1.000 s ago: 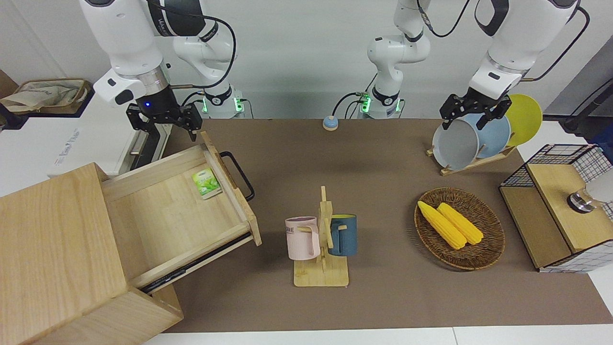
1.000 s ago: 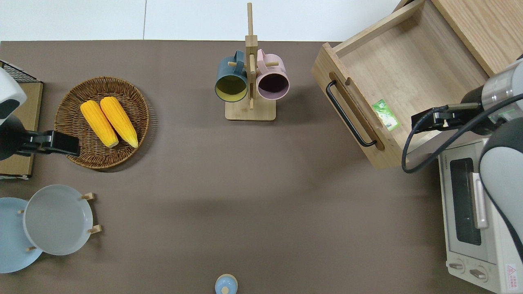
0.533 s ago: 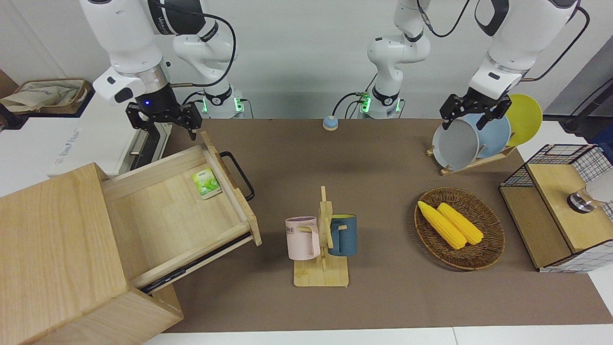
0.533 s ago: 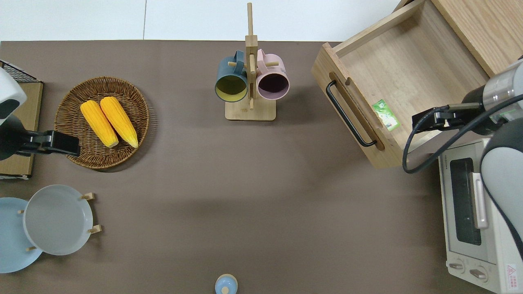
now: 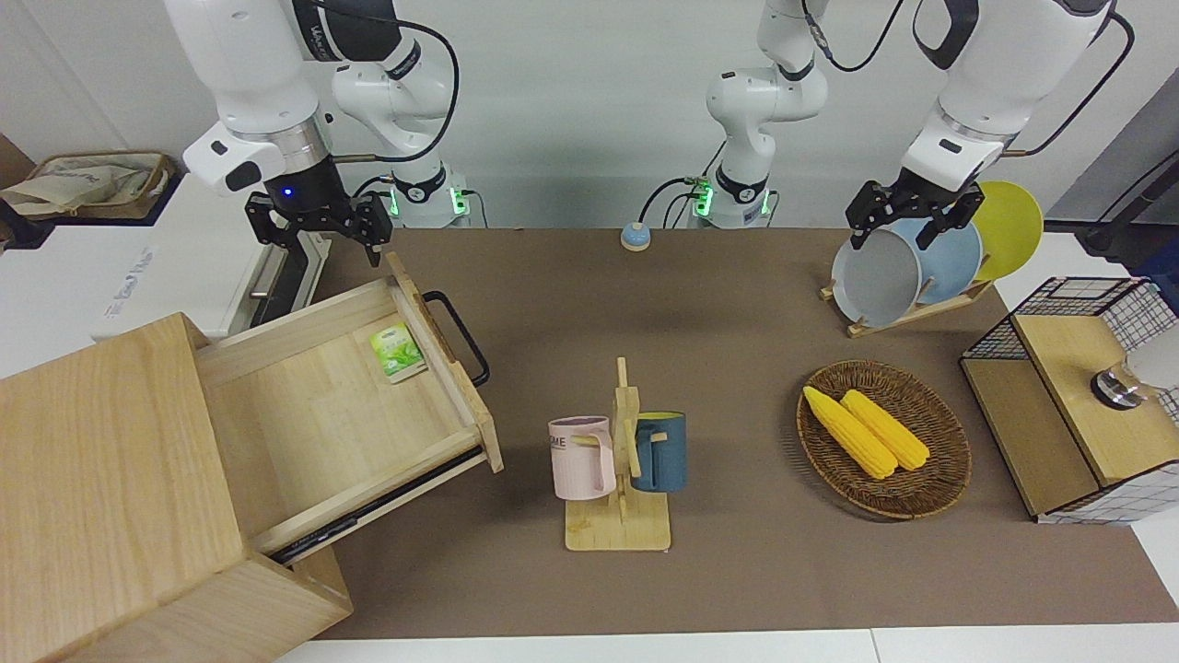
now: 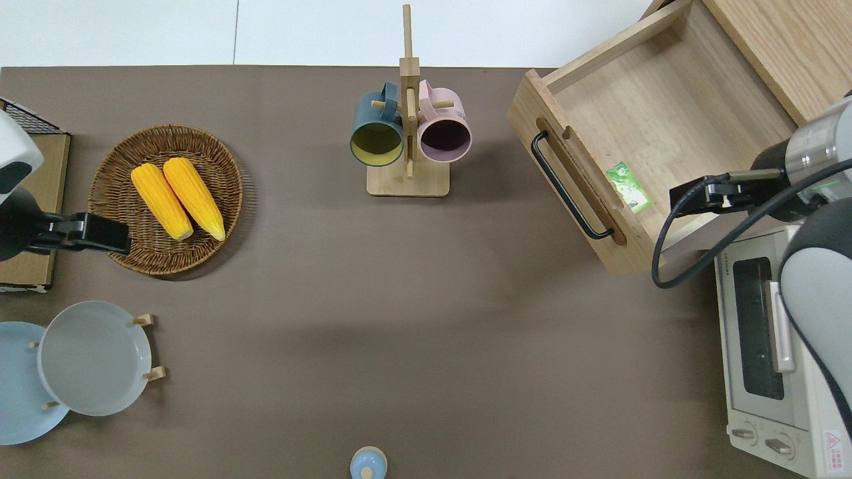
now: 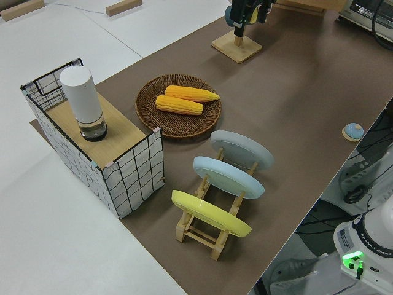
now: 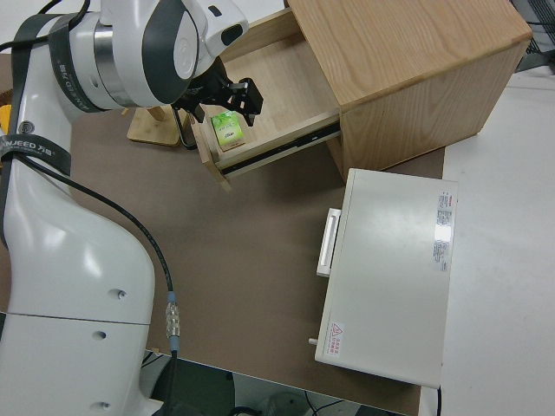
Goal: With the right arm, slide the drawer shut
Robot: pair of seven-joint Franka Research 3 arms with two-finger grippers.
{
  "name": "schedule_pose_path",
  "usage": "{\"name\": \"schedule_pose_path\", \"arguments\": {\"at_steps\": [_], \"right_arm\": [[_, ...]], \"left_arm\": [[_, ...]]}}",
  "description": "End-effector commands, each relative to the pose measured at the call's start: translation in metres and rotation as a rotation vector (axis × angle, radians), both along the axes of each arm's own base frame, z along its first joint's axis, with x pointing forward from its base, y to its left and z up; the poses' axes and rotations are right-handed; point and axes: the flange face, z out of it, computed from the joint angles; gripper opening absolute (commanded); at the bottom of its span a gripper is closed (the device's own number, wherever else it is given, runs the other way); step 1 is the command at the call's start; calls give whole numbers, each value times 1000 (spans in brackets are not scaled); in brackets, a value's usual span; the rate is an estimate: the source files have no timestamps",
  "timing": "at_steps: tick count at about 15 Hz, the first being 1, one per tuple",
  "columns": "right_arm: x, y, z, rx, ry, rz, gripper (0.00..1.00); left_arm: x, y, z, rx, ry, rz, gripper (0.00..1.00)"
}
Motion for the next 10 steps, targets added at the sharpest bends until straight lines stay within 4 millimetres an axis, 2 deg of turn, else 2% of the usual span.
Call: {"name": "schedule_pose_path", "arguments": {"at_steps": [1,3,4,5,6,8,9,10], "right_arm": [[-5,-4,5,4,-6,18,985],[-5,-5,6,6,-7,16,975],[-5,-5,5,6,-5,18,919],[-5,-5,6,6,-7,19,788],[-5,-6,6,7,-5,22,526],[-6,-6,4,12,11,39,186],[-7,-6,4,16,14,45,43],[-7,-6,4,17,15,46,1]], "left_arm": [[2,1,4,16,5,-12,993],[2,1,4,16,5,-12,993],[2,1,4,16,5,-12,993],[2,1,3,16,6,-12,993],[2,1,4,16,5,-12,993],[2,1,3,16,6,-12,993],[2,1,4,16,5,-12,993],[2,1,4,16,5,-12,993]]}}
